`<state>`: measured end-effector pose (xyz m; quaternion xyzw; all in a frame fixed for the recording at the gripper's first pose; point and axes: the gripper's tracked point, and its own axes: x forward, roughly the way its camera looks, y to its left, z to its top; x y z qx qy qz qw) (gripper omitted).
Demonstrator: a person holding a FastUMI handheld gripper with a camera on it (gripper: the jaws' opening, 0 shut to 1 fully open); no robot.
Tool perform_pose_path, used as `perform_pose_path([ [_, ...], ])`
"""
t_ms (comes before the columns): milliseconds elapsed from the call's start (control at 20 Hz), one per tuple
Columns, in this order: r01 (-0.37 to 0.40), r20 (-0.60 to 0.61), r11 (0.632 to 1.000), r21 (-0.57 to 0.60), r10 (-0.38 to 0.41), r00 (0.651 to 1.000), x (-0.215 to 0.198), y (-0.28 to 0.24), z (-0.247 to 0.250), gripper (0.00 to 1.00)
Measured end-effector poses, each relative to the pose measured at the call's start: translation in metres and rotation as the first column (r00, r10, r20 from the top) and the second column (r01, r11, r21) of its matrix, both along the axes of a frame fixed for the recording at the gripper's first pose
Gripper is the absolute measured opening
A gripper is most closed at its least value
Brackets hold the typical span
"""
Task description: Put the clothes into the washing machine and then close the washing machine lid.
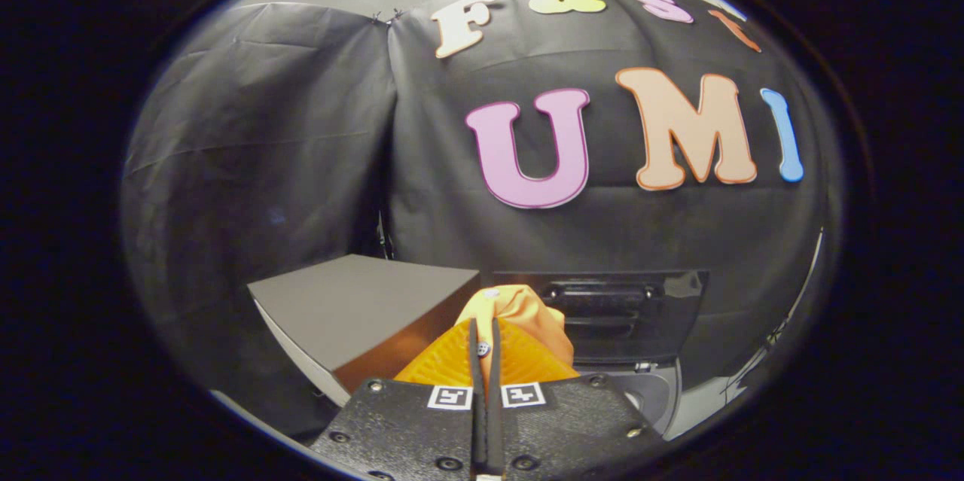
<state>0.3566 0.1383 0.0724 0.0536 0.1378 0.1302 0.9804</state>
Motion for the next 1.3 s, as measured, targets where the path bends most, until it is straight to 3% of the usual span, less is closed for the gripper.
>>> perform_pose_path([
  [250,-0.012,-0.063,1.0,0.001,0.012,0.998,-0.014,-0.012,-0.053,0.0],
  [700,-0.061,-0.04,0.998,-0.025,0.06,0.997,-0.019,-0.012,-0.077,0.0],
  [1100,0.101,-0.107,0.994,-0.042,-0.105,0.989,-0.002,-0.077,-0.144,0.0],
  [1300,0.11,-0.091,0.989,-0.098,-0.119,0.989,-0.002,-0.094,-0.163,0.0],
])
